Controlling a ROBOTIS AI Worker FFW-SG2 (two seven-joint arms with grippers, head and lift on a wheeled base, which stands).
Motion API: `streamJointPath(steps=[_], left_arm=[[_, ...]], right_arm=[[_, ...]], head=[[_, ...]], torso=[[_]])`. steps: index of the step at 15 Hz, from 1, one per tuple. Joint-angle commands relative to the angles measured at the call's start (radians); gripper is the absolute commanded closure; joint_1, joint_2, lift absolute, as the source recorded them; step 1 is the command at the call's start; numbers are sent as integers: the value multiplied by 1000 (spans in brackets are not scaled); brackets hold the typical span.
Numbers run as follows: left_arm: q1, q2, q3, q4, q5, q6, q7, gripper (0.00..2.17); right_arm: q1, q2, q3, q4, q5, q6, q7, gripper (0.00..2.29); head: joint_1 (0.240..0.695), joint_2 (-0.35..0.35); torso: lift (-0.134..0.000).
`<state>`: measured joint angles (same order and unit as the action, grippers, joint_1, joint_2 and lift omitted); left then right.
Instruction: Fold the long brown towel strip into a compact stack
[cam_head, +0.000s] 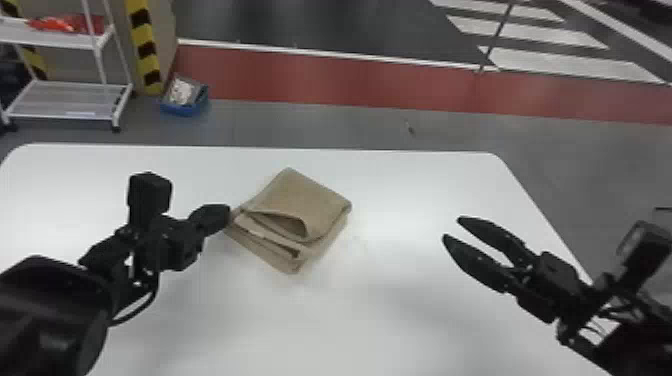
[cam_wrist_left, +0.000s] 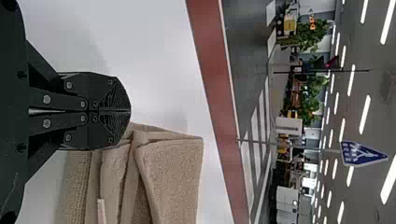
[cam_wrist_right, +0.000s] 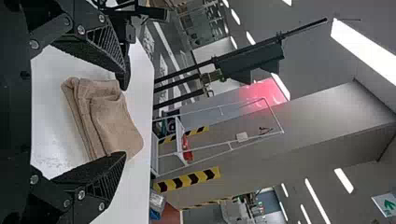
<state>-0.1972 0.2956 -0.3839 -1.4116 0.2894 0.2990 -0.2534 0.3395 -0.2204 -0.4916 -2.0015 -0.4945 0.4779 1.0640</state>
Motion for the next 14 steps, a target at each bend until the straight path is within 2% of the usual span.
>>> streamJointPath(steps=[1, 4, 7, 10, 14], left_arm=[[27, 5, 5, -29, 7, 26, -10, 1690], [67, 5, 14, -96, 8, 87, -24, 1690], [120, 8, 19, -193, 47, 139, -35, 1690], [176, 8, 20, -290, 71, 200, -50, 1690], [208, -6, -10, -319, 74, 219, -43, 1690]], right_arm=[[-2, 1, 10, -14, 1, 3, 2, 302], [-5, 3, 22, -33, 1, 15, 8, 302], [-10, 1, 19, -31, -1, 21, 7, 302], [-19, 1, 10, -28, -1, 25, 4, 299], [-48, 0, 2, -26, 4, 28, -12, 299]], head=[[695, -198], [695, -194], [695, -199], [695, -232], [695, -281]], torso=[[-125], [-125], [-125], [-125], [-125]])
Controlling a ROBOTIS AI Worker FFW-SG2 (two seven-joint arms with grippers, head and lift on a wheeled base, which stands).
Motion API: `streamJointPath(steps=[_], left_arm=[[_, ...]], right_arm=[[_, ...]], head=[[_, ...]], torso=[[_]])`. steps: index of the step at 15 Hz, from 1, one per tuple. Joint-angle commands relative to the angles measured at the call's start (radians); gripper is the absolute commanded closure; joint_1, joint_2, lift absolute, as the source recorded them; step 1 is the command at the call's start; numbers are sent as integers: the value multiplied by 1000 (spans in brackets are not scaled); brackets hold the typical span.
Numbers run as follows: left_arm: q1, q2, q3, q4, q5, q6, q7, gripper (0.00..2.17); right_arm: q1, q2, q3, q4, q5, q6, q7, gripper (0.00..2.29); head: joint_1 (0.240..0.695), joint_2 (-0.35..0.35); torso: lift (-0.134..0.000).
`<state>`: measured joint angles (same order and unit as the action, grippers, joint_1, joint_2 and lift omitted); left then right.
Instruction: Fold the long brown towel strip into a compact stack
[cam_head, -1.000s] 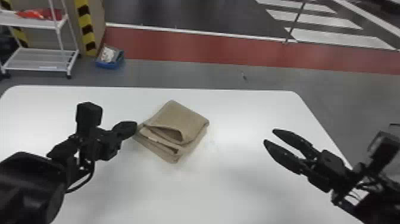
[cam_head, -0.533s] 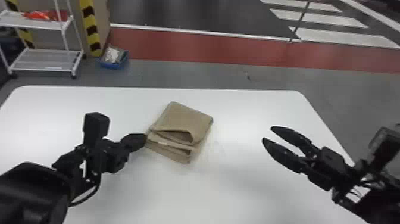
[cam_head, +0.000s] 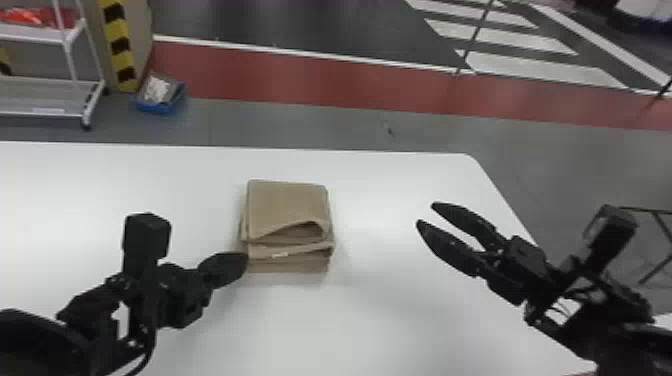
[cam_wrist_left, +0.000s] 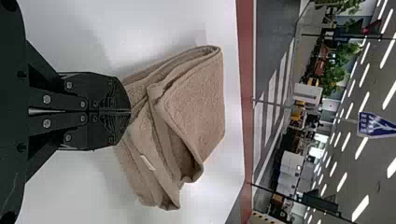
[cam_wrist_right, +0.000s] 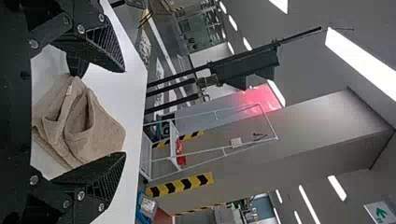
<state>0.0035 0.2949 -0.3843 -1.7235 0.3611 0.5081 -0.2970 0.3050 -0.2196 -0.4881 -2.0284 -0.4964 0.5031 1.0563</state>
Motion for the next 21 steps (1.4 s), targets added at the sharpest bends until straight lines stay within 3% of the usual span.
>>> streamJointPath(steps=[1, 3, 6, 8, 9, 10, 13, 15, 17, 21], left_arm=[[10, -5, -22, -13, 9, 10, 7, 1690], [18, -16, -25, -14, 9, 10, 10, 1690], [43, -10, 10, -76, 16, 7, 50, 1690], [67, -3, 84, -133, 36, 7, 72, 1686], [78, 6, 116, -140, 48, 7, 84, 1588], [82, 15, 148, -151, 61, -3, 93, 1514], [89, 16, 237, -140, 79, 1, 95, 1514], [89, 16, 268, -130, 88, 1, 95, 1517], [85, 23, 271, -128, 90, 1, 96, 1514], [84, 23, 265, -126, 88, 1, 95, 1517]], right_arm=[[-40, -1, -1, 0, 22, 30, -12, 299], [-92, -12, 36, -1, 67, 58, -48, 296], [-242, -18, 186, 33, 315, 125, -70, 228], [-334, -40, 332, 119, 498, -90, -7, 221], [-356, -46, 385, 139, 562, -157, -7, 221], [-385, -46, 436, 166, 630, -225, 11, 221], [-463, -46, 571, 235, 829, -261, 110, 289], [-486, -46, 655, 264, 970, -258, 139, 350], [-500, -38, 709, 290, 1061, -255, 137, 427], [-535, -29, 810, 352, 1216, -243, 120, 475]], head=[[695, -289], [695, -305], [695, -297], [695, -256], [695, -231], [695, -165], [695, -62], [695, -3], [695, 53], [695, 77]], torso=[[-125], [-125], [-125], [-125], [-125], [-125], [-125], [-125], [-125], [-125]])
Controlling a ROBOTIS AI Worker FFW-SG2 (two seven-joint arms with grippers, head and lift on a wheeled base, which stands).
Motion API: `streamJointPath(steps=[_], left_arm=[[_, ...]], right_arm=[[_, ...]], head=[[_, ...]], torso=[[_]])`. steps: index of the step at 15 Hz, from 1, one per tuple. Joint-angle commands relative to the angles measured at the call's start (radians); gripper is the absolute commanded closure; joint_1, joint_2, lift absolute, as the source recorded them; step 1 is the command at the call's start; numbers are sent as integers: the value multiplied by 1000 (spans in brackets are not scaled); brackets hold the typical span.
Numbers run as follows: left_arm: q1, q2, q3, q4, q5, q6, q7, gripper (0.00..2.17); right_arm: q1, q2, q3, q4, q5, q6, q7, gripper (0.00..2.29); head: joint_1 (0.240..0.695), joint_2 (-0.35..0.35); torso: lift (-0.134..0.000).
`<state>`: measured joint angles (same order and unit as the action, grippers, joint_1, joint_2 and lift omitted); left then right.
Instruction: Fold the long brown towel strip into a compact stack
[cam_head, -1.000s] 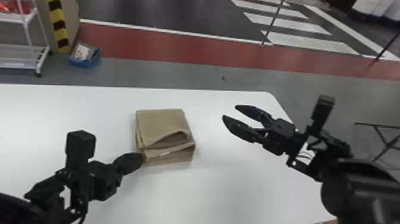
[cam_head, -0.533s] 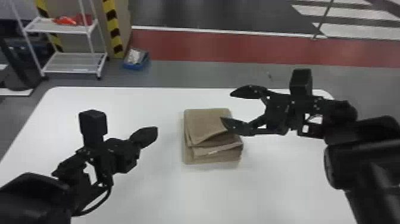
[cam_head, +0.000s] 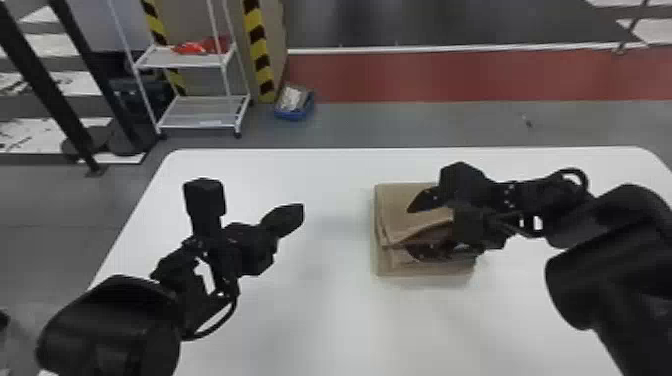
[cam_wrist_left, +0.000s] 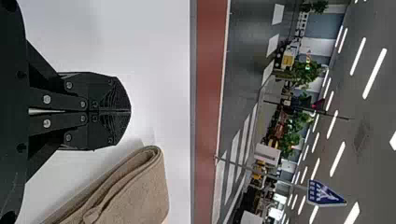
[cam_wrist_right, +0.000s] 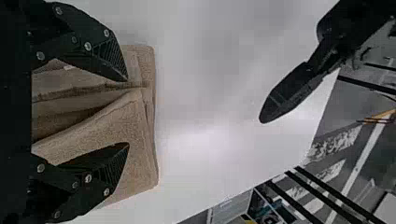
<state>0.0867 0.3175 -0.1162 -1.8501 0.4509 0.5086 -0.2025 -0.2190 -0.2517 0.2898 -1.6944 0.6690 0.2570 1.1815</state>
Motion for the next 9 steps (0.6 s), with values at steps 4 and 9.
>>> streamJointPath(steps=[4, 9], left_arm=[[7, 2, -2, -1, -1, 0, -9, 1514], [8, 2, -11, -1, -1, 0, -11, 1517]], right_arm=[[-36, 3, 43, 65, 112, 46, -10, 532], [-39, -5, 45, 71, 152, 65, -6, 593]], head=[[695, 78], [695, 50]], torso=[[-125], [-125]])
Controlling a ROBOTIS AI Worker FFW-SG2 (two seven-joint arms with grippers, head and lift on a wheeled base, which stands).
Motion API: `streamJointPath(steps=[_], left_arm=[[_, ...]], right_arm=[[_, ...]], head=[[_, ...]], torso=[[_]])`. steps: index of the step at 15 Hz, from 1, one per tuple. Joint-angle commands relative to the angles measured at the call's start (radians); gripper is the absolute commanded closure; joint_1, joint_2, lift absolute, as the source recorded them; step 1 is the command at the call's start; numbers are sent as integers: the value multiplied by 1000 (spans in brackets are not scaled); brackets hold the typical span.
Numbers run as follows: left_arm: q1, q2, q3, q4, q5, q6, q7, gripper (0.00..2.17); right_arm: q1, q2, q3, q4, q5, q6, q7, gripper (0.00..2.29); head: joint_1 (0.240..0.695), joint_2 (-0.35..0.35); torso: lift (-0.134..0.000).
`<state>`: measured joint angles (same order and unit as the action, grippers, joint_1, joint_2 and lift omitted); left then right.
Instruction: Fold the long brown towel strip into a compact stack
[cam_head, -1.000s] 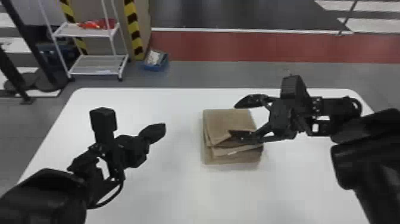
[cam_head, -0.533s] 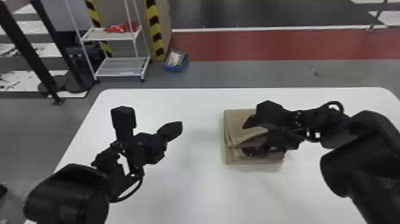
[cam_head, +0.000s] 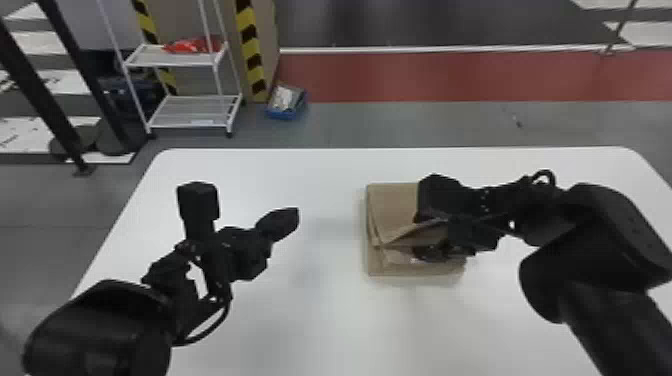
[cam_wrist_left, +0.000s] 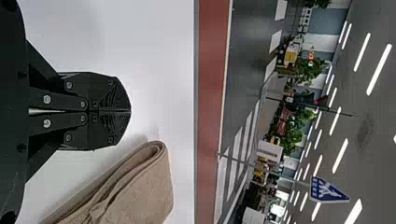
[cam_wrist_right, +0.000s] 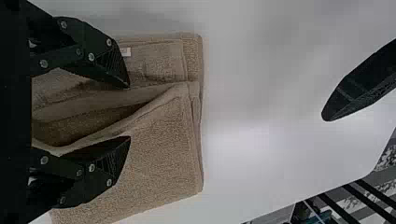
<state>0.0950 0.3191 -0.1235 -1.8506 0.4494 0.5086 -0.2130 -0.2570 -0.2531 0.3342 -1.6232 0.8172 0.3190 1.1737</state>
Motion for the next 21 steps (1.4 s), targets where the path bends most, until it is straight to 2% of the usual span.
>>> streamJointPath(steps=[1, 4, 5, 10, 14, 16, 18, 21], left_arm=[[0, -2, -5, -2, 0, 0, 0, 1517], [2, 0, -5, -7, 0, 0, 0, 1514], [3, 0, -5, -10, 0, 0, 0, 1514], [9, 3, -18, -33, 6, 6, -8, 1517], [-58, 5, -96, 7, 0, 6, -43, 1517], [-94, 0, -123, 24, 9, 6, -85, 1517], [-138, -5, -146, 68, 46, 9, -151, 1517], [-192, -18, -199, 123, 49, 55, -210, 1517]], right_arm=[[-2, -3, 0, 0, 5, 6, 1, 691], [-11, 2, 3, 3, 13, 27, 0, 1312], [-14, 2, 6, 8, 17, 33, 0, 1423], [4, -3, -55, -67, -13, 39, -19, 1450], [5, -6, -173, -95, -133, 24, -77, 1450], [1, -8, -205, -95, -153, 33, -106, 1450], [9, -5, -256, -119, -231, 70, -163, 1450], [-2, 12, -297, -127, -302, 104, -186, 1450]], head=[[695, 46], [695, 36], [695, 35], [695, 24], [695, -16], [695, -44], [695, -76], [695, -133]], torso=[[-125], [-125], [-125], [-125], [-125], [-125], [-125], [-125]])
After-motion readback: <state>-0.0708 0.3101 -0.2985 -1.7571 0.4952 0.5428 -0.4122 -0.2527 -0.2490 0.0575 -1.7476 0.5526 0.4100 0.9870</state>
